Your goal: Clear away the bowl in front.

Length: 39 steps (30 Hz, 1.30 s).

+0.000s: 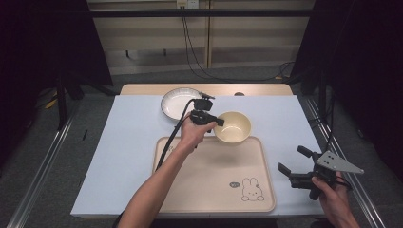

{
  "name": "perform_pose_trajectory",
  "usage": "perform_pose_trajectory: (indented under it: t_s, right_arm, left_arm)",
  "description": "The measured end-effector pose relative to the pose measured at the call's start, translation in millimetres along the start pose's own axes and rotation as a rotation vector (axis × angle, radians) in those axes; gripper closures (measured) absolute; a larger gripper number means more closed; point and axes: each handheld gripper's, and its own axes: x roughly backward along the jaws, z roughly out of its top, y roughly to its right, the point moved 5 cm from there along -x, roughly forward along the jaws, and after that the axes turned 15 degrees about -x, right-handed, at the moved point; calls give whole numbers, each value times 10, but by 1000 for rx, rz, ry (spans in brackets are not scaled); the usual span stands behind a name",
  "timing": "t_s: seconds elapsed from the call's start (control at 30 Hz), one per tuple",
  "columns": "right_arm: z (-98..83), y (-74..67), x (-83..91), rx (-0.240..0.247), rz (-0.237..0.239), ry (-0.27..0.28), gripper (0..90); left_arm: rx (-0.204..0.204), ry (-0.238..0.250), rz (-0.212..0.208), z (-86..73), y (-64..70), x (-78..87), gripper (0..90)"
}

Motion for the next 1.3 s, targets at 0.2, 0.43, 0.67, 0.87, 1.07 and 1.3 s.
perform_pose_trajectory:
  t_s: [0.2,0.43,0.67,0.87,1.07,1.3]
  right_arm:
    - [3,-6,5,-7,4,3,11]
    - [1,-6,6,-8,5,1,11]
    - [2,-6,7,-7,7,2,11]
    - [4,0,7,-5,4,5,11]
    - [4,2,12,-6,1,4,11]
    - [-2,-4,1,-3,3,2,11]
  left_arm:
    - [-11,-25,-27,-11,108,-155,829]
    - [-17,-42,-35,-37,177,-289,829]
    - [-36,-62,-46,-54,230,-392,829]
    - [-55,-100,-47,-113,249,-494,829]
    - [-44,-101,-42,-145,277,-581,828]
    - [-67,-111,-32,-123,304,-599,827]
